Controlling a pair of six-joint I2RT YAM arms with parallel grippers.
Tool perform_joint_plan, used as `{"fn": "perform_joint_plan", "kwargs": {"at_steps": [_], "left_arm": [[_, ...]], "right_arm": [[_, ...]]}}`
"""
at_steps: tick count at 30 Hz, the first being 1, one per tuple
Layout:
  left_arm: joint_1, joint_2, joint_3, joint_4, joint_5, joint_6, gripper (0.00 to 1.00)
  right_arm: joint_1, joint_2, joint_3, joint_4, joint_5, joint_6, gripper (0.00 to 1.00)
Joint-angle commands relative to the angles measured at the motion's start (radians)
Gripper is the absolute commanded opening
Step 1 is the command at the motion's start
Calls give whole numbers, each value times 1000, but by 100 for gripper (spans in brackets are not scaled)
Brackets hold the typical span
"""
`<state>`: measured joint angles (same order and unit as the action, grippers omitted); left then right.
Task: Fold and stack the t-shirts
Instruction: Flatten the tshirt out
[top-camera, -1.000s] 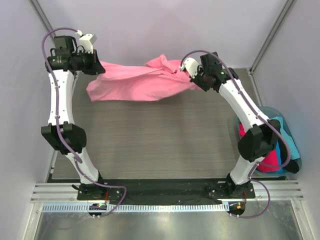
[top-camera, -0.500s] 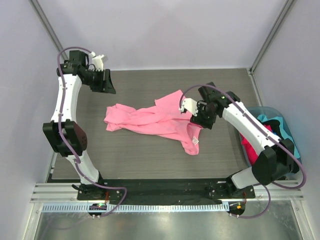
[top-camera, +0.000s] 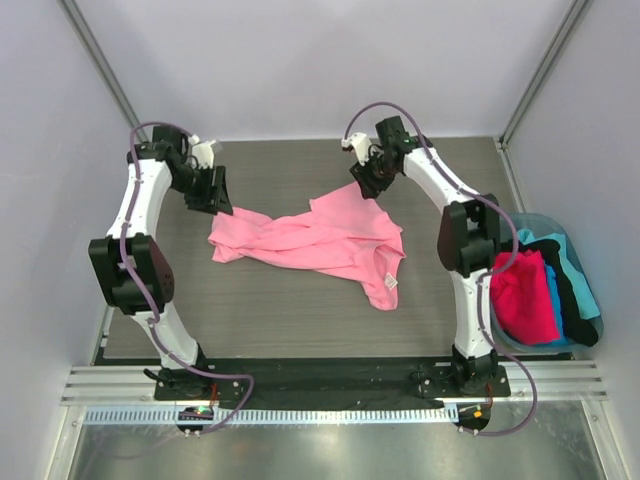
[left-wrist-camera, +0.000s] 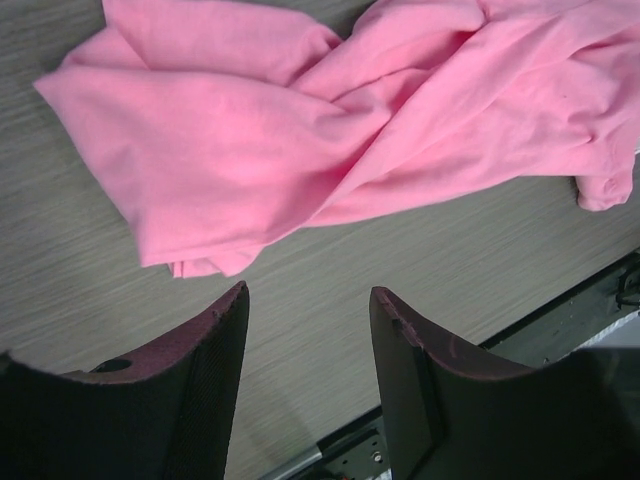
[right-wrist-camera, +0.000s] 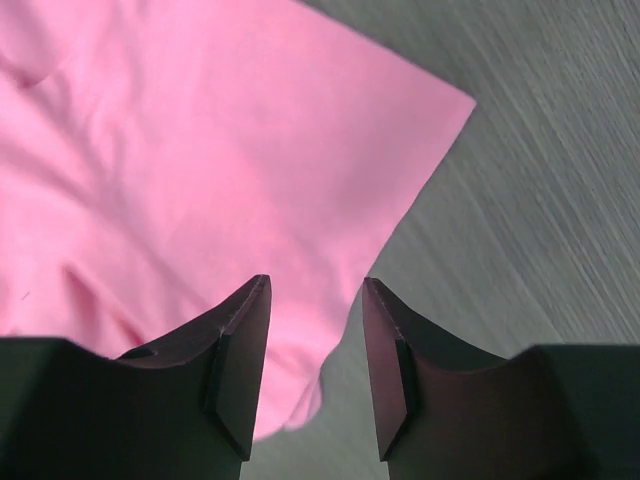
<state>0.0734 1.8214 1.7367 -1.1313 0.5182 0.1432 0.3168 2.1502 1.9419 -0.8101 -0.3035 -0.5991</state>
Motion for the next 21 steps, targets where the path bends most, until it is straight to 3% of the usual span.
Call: {"fn": "perform_joint_plan", "kwargs": {"at_steps": [1, 6, 21], "left_arm": [[5, -74, -34, 22, -13, 21, 53], [3, -83, -65, 18, -44, 36, 52], [5, -47, -69, 7, -76, 50, 52]], "right_arm": [[-18, 86, 162, 40, -68, 102, 47], [-24, 239, 333, 52, -49, 139, 46], [-18, 413, 442, 152, -3, 209, 47]]}}
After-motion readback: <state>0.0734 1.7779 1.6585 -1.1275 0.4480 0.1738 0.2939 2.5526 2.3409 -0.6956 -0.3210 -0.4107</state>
